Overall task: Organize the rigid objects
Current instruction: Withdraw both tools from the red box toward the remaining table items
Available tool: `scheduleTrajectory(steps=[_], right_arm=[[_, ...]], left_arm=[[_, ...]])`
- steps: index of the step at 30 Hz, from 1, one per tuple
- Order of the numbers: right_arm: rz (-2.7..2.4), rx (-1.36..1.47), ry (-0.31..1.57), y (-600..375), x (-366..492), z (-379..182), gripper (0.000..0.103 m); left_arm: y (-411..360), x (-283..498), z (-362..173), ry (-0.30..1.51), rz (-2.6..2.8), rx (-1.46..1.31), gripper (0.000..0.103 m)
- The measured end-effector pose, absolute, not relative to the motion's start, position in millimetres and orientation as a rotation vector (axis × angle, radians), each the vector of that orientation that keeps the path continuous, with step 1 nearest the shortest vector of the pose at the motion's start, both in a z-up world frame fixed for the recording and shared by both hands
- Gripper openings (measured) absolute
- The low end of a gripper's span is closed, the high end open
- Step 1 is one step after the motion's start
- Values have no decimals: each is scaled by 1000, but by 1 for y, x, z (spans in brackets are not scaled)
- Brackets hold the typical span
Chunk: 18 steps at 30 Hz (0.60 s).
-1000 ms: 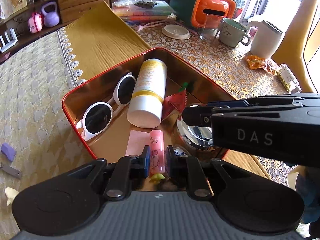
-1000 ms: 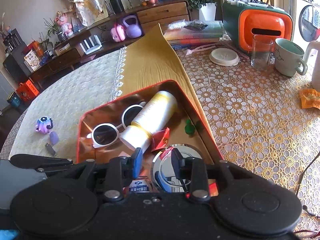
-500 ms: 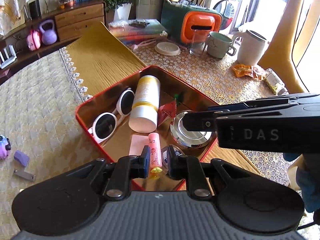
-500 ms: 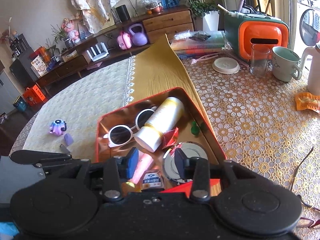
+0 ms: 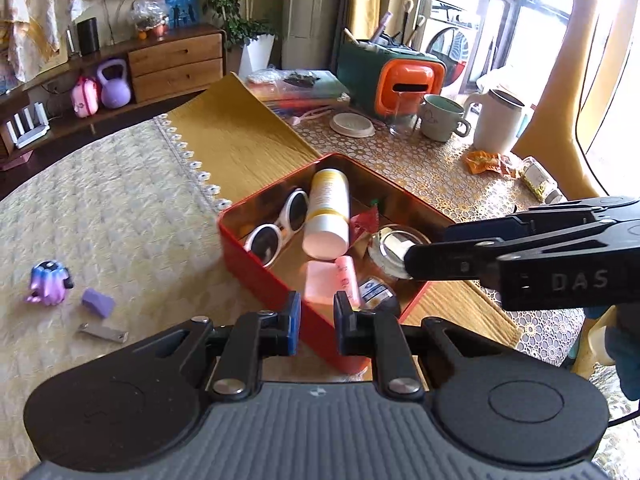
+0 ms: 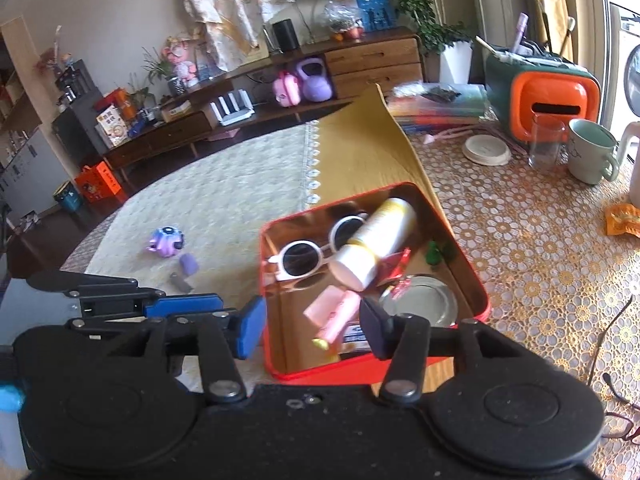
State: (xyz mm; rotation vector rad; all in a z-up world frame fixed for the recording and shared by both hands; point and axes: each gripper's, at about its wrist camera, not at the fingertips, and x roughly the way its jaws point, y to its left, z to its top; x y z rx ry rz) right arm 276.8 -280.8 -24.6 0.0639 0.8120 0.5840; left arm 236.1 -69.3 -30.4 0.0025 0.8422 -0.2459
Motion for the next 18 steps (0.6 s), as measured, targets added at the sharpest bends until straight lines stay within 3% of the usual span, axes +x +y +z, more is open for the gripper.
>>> scheduleTrajectory(steps=[18], right_arm=[[699,-13,772,-221,230,-27,67]], left_arm=[[18,190,-31,803,-104,-55,17]])
